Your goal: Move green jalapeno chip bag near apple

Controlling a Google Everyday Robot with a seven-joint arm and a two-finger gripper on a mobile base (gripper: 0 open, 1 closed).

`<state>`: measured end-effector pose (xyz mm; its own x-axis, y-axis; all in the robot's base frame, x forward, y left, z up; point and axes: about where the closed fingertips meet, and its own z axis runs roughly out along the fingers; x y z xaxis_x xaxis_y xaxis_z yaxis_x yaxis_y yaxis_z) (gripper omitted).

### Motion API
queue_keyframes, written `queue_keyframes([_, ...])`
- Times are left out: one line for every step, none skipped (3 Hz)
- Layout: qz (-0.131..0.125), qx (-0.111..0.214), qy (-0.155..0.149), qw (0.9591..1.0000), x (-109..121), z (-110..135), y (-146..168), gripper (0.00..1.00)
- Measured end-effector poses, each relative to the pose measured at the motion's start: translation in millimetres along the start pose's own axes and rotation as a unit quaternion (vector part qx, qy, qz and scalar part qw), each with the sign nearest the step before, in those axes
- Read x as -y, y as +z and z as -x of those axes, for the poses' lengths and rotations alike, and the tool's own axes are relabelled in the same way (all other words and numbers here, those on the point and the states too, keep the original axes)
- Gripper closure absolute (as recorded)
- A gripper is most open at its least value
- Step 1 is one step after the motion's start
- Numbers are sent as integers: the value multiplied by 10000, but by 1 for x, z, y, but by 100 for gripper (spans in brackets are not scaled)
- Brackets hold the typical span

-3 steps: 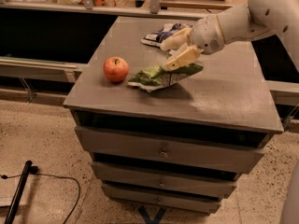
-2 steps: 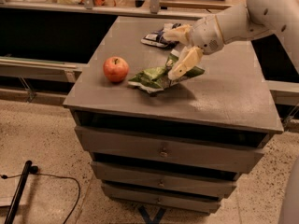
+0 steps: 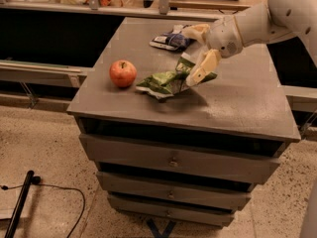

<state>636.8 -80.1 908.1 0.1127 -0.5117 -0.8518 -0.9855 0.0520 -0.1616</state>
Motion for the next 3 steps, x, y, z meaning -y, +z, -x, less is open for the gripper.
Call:
queue_keyframes([-584,-144,412,9973,4,-26,-41,0])
queue_keyframes([-1812,-526,1306,9733,4,-81,-126,0])
queue_keyframes([-2434,-847,1963,9461,0,-106,-166,0])
